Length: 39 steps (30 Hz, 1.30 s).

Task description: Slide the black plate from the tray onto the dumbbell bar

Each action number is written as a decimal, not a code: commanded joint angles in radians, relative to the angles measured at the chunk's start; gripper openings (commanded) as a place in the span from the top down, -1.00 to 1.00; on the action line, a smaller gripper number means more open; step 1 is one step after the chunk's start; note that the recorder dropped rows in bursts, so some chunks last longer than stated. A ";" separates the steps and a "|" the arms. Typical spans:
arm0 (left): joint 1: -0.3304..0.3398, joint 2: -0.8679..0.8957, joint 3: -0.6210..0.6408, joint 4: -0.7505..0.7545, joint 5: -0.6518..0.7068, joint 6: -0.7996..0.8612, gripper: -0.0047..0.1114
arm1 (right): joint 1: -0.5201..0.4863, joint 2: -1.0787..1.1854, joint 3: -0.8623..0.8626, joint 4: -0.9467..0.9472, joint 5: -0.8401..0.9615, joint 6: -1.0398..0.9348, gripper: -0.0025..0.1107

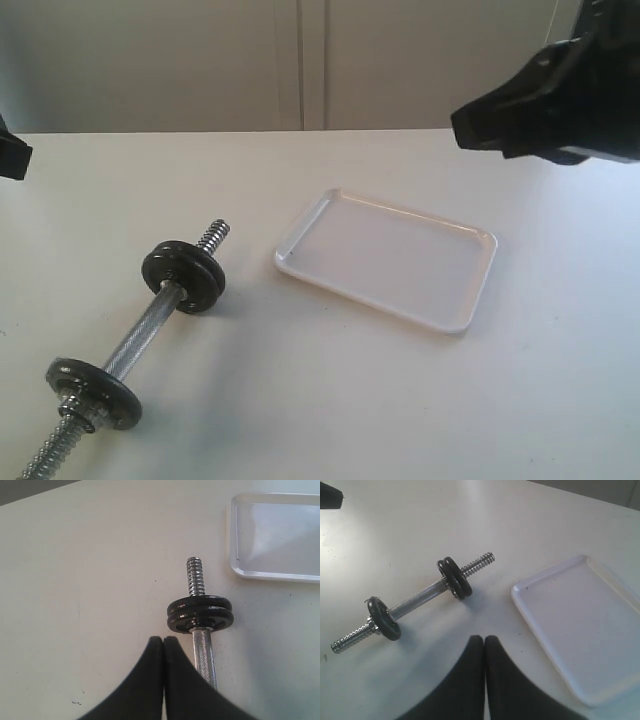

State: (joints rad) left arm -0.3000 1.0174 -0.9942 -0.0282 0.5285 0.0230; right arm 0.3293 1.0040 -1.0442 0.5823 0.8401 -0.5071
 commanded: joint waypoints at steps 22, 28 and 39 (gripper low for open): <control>0.067 -0.368 0.007 -0.007 0.016 0.002 0.92 | 0.002 -0.035 0.022 -0.015 0.002 0.026 0.96; 0.229 -0.526 0.007 -0.007 0.016 0.003 0.92 | 0.002 -0.035 0.022 -0.015 0.002 0.026 0.96; 0.279 -0.804 0.004 -0.007 0.014 0.003 0.92 | 0.002 -0.035 0.022 -0.015 0.002 0.026 0.96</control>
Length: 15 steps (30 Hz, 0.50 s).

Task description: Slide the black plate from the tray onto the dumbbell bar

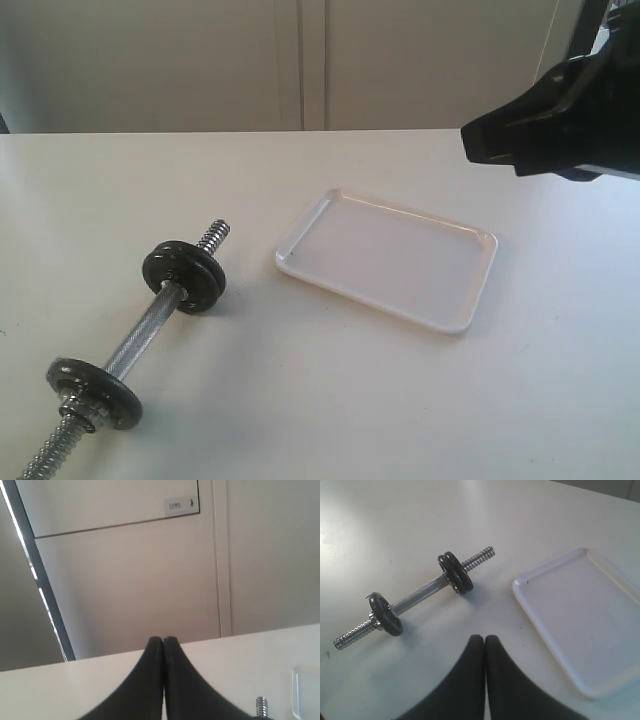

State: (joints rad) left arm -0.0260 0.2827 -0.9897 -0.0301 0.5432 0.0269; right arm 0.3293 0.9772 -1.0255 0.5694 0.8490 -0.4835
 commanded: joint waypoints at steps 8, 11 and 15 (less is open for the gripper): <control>0.003 -0.107 0.000 -0.006 0.001 0.000 0.92 | 0.002 -0.008 0.004 -0.002 -0.007 0.002 0.96; 0.003 -0.115 0.028 -0.006 -0.003 0.000 0.92 | 0.002 -0.008 0.004 -0.002 -0.008 0.002 0.96; 0.003 -0.239 0.147 -0.006 -0.003 0.000 0.92 | 0.002 -0.008 0.004 -0.002 -0.010 0.002 0.96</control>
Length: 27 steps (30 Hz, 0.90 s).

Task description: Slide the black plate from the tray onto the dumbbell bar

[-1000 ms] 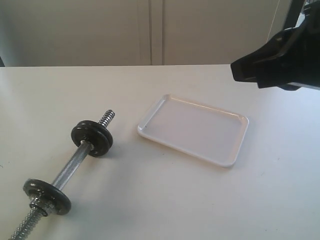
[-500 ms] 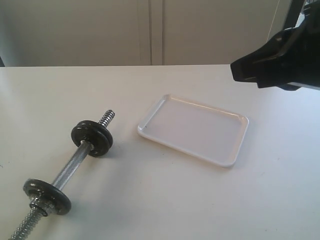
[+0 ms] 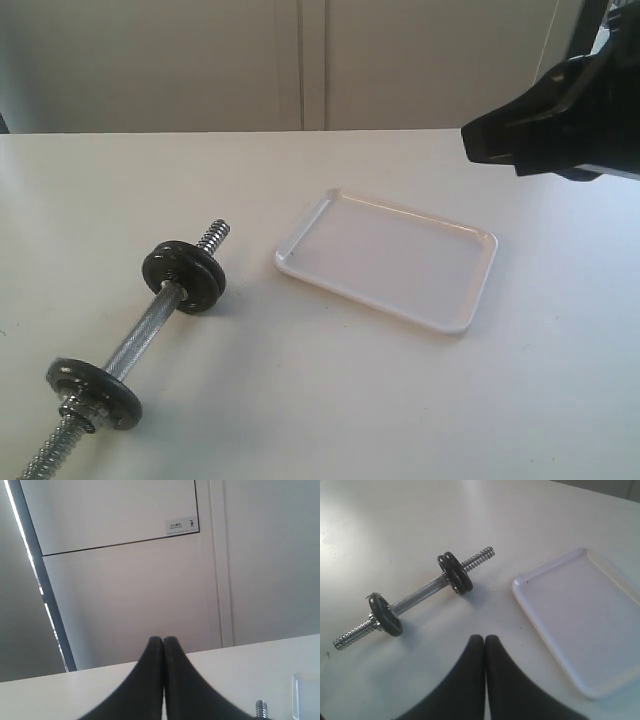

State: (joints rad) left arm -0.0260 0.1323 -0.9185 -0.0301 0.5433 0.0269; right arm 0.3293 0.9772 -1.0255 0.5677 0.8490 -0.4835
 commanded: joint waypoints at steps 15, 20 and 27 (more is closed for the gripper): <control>0.004 -0.132 0.593 -0.006 -0.007 -0.004 0.92 | 0.002 -0.011 0.004 0.000 -0.022 0.002 0.96; 0.004 -0.132 0.700 -0.006 -0.047 -0.033 0.92 | 0.002 -0.011 0.004 0.002 -0.021 0.002 0.96; 0.004 -0.132 0.810 -0.015 -0.124 -0.064 0.92 | 0.002 -0.011 0.004 0.000 -0.021 0.002 0.96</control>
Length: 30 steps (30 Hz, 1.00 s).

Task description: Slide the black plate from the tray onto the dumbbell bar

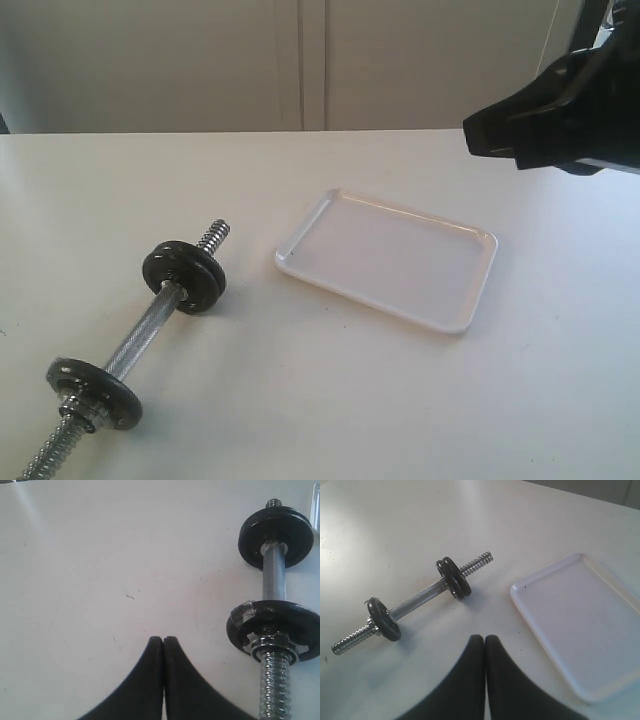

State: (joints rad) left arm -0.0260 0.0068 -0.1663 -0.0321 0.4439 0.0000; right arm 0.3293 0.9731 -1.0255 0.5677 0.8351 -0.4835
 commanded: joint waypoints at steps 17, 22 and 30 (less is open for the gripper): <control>0.061 -0.007 0.166 -0.013 -0.070 -0.123 0.92 | 0.002 -0.006 0.004 0.000 -0.008 0.002 0.96; 0.074 -0.007 0.166 -0.011 -0.070 -0.123 0.92 | 0.002 -0.006 0.004 0.000 -0.008 0.010 0.96; 0.064 -0.007 0.166 -0.006 -0.070 -0.141 0.92 | 0.002 -0.006 0.004 0.000 -0.008 0.012 0.96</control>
State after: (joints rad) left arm 0.0447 0.0026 -0.0137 -0.0363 0.3526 -0.1267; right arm 0.3293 0.9731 -1.0255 0.5677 0.8351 -0.4788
